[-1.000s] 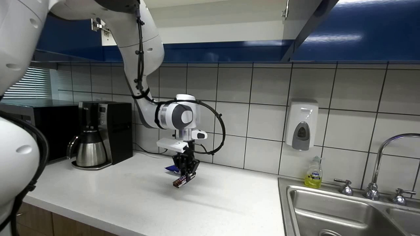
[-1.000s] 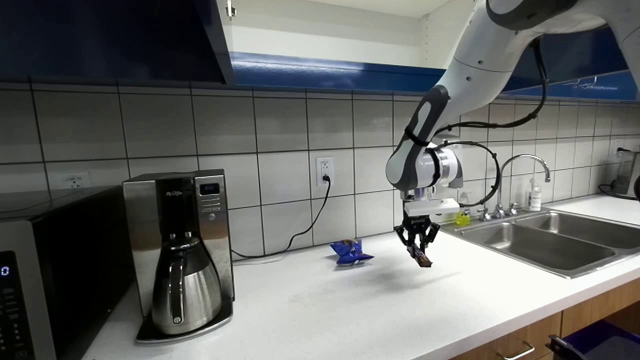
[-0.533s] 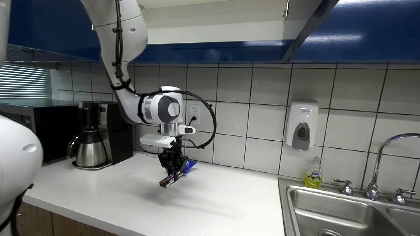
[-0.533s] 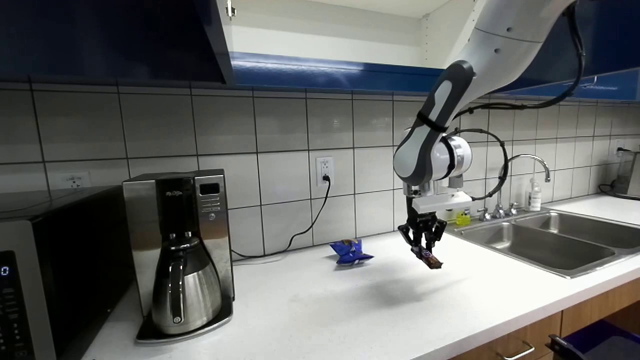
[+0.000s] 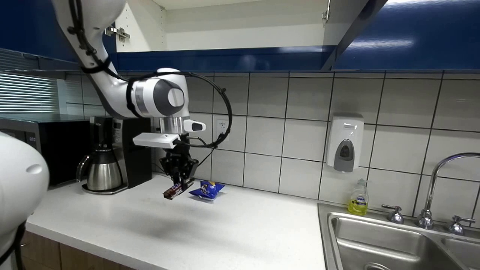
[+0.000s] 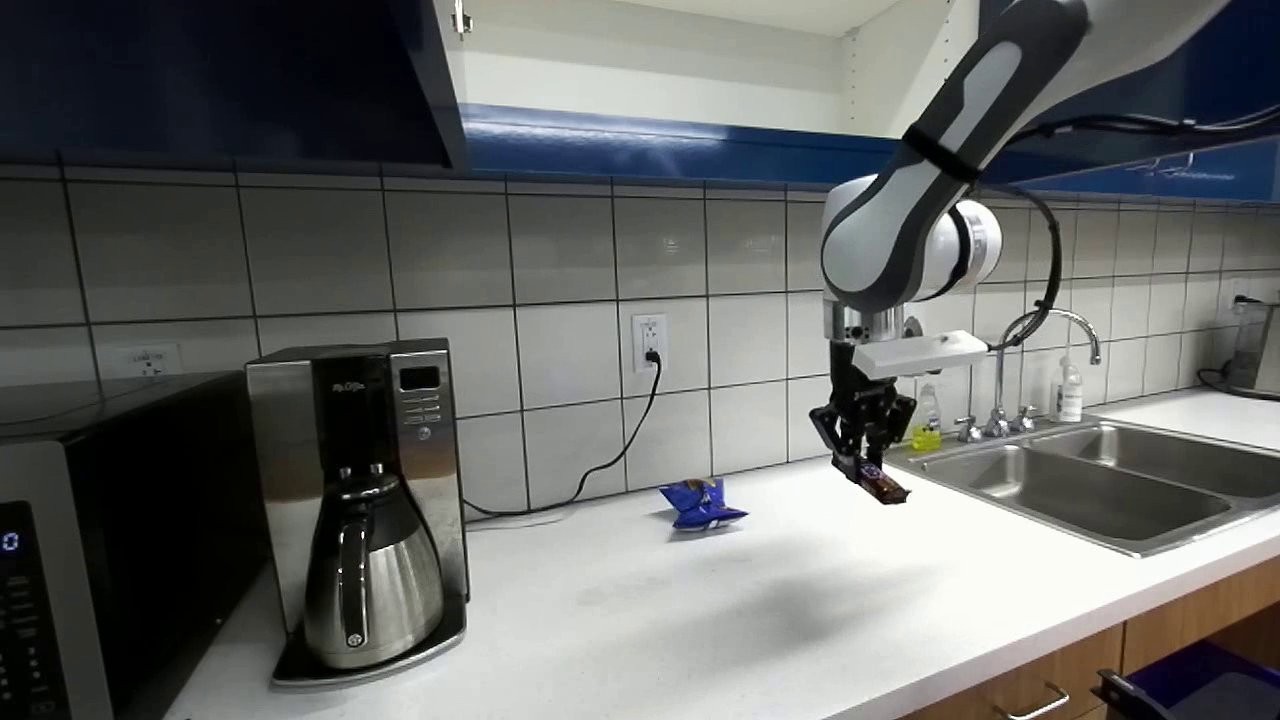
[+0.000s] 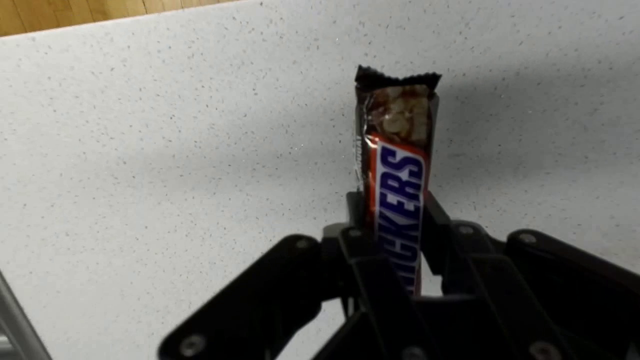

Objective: Pick up the brown object from the counter and put it in the cabinet

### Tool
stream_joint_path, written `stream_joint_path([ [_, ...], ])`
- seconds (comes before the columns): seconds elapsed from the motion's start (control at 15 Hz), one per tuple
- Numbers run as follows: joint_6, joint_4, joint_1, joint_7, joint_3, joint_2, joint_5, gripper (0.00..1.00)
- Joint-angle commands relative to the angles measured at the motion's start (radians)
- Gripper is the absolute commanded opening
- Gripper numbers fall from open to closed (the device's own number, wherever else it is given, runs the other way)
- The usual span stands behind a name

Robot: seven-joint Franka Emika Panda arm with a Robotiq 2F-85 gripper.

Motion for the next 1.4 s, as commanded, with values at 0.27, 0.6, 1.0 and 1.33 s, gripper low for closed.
stream_joint_path([
  [0.27, -0.270, -0.023, -0.017, 0.018, 0.112, -0.460, 0.044, 0.07],
  [0.6, -0.415, 0.131, -0.025, 0.029, 0.138, -0.588, 0.096, 0.07],
  [1.0, -0.492, 0.379, -0.049, 0.068, 0.153, -0.574, 0.110, 0.07],
  [1.33, -0.539, 0.562, -0.066, 0.095, 0.162, -0.513, 0.114, 0.07],
])
